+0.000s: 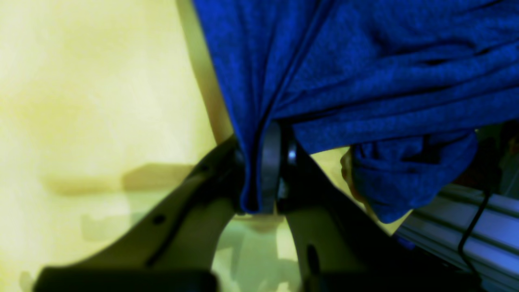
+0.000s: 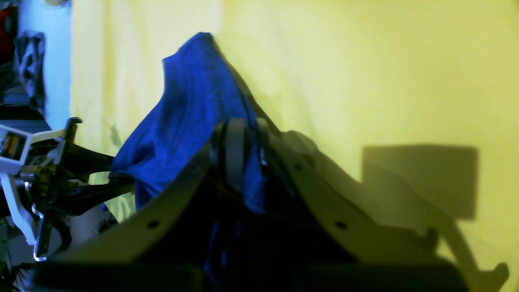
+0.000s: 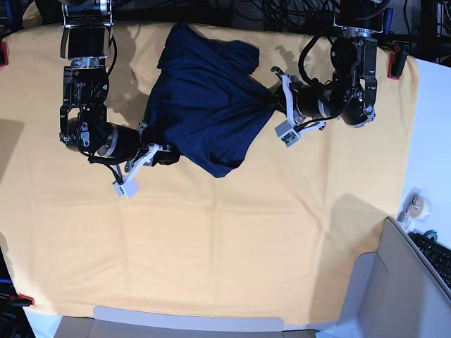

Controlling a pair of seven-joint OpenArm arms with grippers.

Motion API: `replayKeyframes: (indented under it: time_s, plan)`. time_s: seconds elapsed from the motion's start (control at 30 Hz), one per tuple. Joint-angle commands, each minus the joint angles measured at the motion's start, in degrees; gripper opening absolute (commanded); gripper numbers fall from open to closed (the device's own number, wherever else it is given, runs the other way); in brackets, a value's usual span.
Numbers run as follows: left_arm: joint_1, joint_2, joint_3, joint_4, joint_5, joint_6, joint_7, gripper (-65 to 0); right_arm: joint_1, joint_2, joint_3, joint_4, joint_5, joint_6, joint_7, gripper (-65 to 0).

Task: Fold the T-shirt properly
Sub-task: 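Grasp the shirt's opposite edge with the left gripper and pull it outward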

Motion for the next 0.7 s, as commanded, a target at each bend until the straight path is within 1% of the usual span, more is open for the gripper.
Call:
replayKeyframes:
  time_s: [0.0, 0.1, 0.23, 0.3, 0.37, 0.43, 0.5, 0.6, 0.67]
  plan:
    - [0.95, -0.61, 0.11, 0.51, 1.10, 0.29, 1.30, -65.0, 1.16, 0.42, 0.19, 1.06, 1.11, 0.36, 0.91, -65.0]
    - [2.88, -0.61, 0.02, 1.92, 1.10, 0.29, 1.30, -65.0, 1.34, 0.42, 0.28, 0.79, 1.03, 0.36, 0.91, -65.0]
    - [6.14, -0.61, 0.02, 6.40, 1.10, 0.29, 1.30, -65.0, 1.43, 0.42, 0.28, 0.79, 1.03, 0.36, 1.00, -65.0]
    - [7.54, -0.61, 0.02, 8.42, 1.10, 0.29, 1.30, -63.8, 1.43, 0.33, 0.28, 0.70, 1.03, 0.36, 1.00, -65.0]
    - [8.86, -0.61, 0.02, 9.74, 1.10, 0.29, 1.30, -60.1, 1.43, 0.33, 0.28, 0.70, 0.94, 0.36, 1.00, -65.0]
    - [9.92, -0.61, 0.02, 11.06, 1.10, 0.29, 1.30, -54.6, 1.43, 0.33, 0.28, 0.70, 0.94, 0.36, 1.00, -65.0]
    - [10.62, -0.61, 0.02, 12.47, 1.10, 0.29, 1.30, -47.6, 1.43, 0.42, 0.28, 0.70, 0.85, 0.36, 1.00, -65.0]
    - [11.06, -0.70, -0.42, 14.40, 1.10, 0.29, 1.30, -38.9, 1.43, 0.16, 0.28, 0.70, -1.79, 0.36, 1.00, -65.0]
    - [11.06, -0.70, -0.51, 15.19, 1.10, 0.29, 1.30, -36.4, 1.34, -0.11, 0.02, 0.70, -4.69, 0.36, 1.00, -65.0]
